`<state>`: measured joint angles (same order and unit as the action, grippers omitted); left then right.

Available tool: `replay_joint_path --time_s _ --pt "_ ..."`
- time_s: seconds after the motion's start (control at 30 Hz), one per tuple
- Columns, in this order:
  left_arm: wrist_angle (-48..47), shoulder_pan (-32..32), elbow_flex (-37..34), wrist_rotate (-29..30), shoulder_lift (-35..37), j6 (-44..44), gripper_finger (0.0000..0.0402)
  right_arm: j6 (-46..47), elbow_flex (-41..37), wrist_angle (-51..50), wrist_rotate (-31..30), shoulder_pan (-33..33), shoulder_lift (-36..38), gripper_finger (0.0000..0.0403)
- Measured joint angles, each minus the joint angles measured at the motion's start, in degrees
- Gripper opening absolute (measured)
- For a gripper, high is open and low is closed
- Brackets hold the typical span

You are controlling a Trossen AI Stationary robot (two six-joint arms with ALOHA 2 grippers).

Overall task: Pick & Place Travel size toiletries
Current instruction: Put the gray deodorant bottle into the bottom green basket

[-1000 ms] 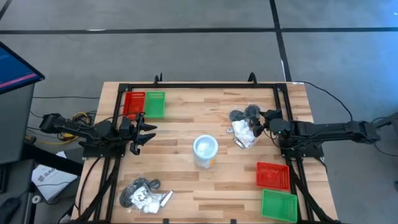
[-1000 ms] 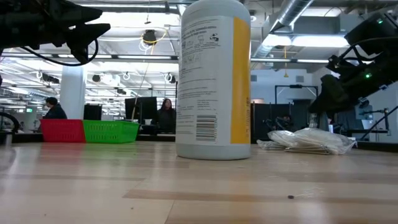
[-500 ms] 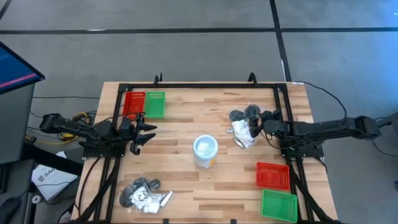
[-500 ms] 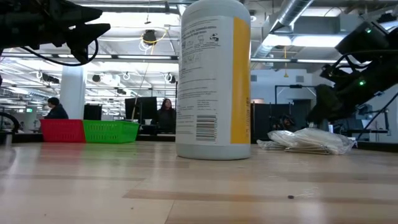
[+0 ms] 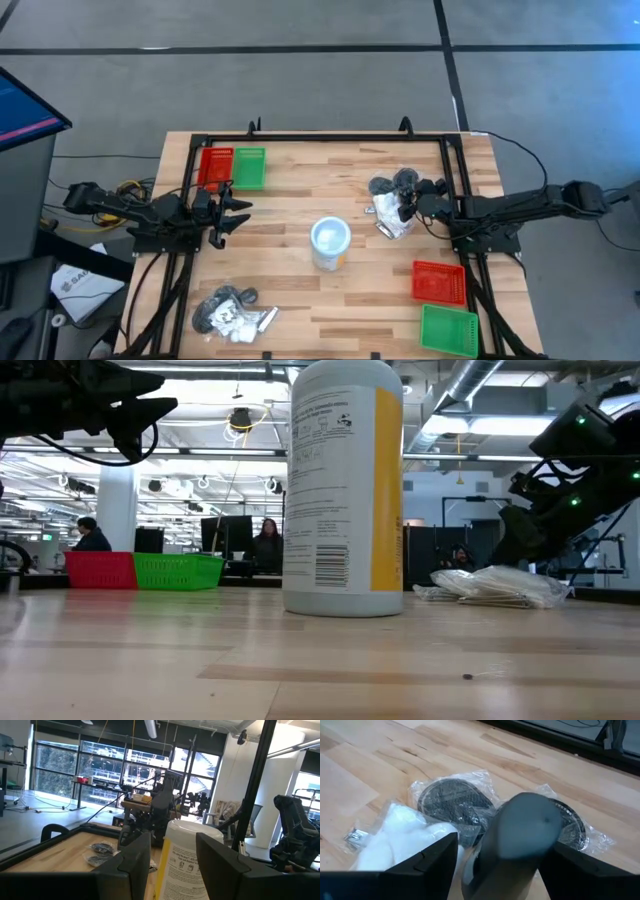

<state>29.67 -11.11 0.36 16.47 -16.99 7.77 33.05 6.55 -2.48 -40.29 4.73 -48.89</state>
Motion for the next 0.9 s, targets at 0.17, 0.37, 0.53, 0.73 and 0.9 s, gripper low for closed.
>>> replay_joint_path --time_s 0.17,0.37,0.53,0.73,0.9 --pt "0.0 0.0 0.0 0.0 0.0 0.0 0.015 0.0 0.0 0.2 0.0 0.0 -0.3 0.0202" --pt "0.0 0.0 0.0 0.0 0.0 0.0 0.015 0.0 0.0 1.3 0.0 0.0 -0.3 0.0148" --pt "0.0 0.0 0.0 0.0 0.0 0.0 0.015 0.0 0.0 1.5 0.0 0.0 -0.3 0.0147" --pt "0.0 0.0 0.0 0.0 0.0 0.0 0.015 0.0 0.0 1.5 0.0 0.0 -0.1 0.0147" --pt "0.0 0.0 0.0 0.0 0.0 0.0 0.015 -0.8 1.2 0.8 0.0 0.0 -0.2 0.0143"
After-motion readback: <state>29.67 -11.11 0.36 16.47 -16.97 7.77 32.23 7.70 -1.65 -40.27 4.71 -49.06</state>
